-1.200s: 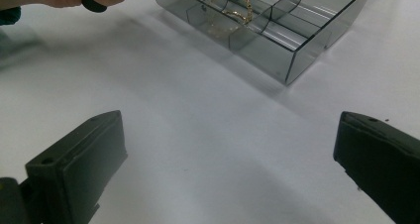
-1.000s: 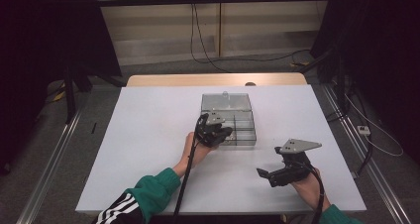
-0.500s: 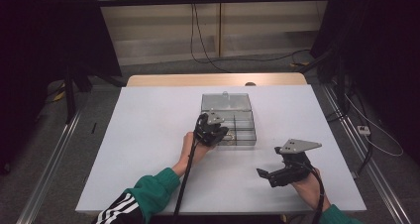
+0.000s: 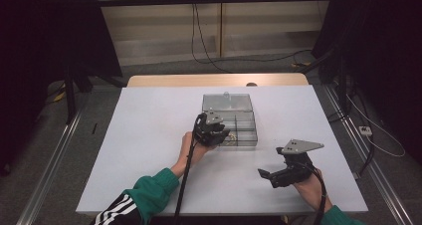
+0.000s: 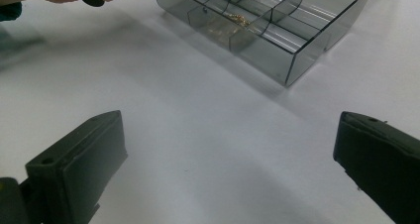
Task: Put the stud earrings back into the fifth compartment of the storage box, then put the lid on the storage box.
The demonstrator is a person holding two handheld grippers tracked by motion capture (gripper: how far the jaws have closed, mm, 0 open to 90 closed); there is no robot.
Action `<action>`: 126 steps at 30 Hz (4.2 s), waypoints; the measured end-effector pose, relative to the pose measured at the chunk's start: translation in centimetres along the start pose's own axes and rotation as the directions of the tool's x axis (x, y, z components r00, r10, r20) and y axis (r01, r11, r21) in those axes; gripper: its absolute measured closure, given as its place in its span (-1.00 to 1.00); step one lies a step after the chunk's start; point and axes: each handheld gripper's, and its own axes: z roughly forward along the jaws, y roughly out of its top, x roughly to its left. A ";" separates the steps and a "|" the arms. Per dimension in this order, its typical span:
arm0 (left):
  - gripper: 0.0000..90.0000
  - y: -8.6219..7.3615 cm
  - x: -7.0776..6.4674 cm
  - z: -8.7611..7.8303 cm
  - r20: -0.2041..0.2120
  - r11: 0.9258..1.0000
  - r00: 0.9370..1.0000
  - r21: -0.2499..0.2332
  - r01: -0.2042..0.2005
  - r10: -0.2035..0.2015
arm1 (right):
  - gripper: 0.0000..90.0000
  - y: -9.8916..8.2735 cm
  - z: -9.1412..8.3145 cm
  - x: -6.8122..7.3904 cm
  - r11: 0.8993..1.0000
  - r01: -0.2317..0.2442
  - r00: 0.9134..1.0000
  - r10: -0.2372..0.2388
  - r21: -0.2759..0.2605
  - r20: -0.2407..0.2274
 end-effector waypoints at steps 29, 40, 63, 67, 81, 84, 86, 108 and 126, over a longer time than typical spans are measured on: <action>-0.88 -0.2 2.5 -2.5 -0.041 1.000 0.999 0.011 -0.005 0.005 | -1.00 -0.1 -0.3 -0.1 1.000 -0.013 1.000 0.013 -0.007 0.008; -1.00 -0.3 2.8 -2.5 -0.035 0.999 0.999 0.032 0.022 -0.021 | -1.00 -0.1 -0.1 -0.1 1.000 -0.017 1.000 0.017 -0.005 -0.006; -0.06 -0.4 2.5 0.6 -0.038 0.996 0.999 0.082 0.027 -0.024 | -1.00 0.1 0.2 -0.1 1.000 -0.020 1.000 0.020 0.000 -0.021; 0.18 -0.5 2.4 1.0 -0.021 0.995 1.000 0.097 0.009 -0.007 | -1.00 0.2 0.4 -0.1 1.000 -0.022 0.999 0.022 0.001 -0.025; 0.40 -0.7 2.4 1.5 -0.014 0.997 1.000 0.076 0.014 -0.013 | -1.00 1.2 1.2 -0.8 1.000 -0.023 1.000 0.023 -0.010 -0.014; 0.43 -0.7 2.4 1.6 -0.020 0.996 1.000 0.084 0.009 -0.008 | -1.00 1.6 1.4 -1.2 0.999 -0.028 1.000 0.028 -0.020 -0.001; 0.44 -0.7 2.5 1.7 -0.012 0.997 1.000 0.080 0.010 -0.009 | -1.00 1.8 1.4 -1.6 0.999 -0.030 1.000 0.031 -0.025 0.005; 0.44 -0.8 2.4 1.6 -0.013 0.997 1.000 0.075 0.010 -0.009 | -0.97 5.1 4.2 -4.8 0.998 -0.043 0.998 0.046 -0.053 0.047; 0.44 -0.8 2.4 1.6 -0.016 0.997 1.000 0.075 0.010 -0.008 | 0.25 7.5 5.8 -7.9 0.993 -0.098 0.988 0.105 -0.067 0.114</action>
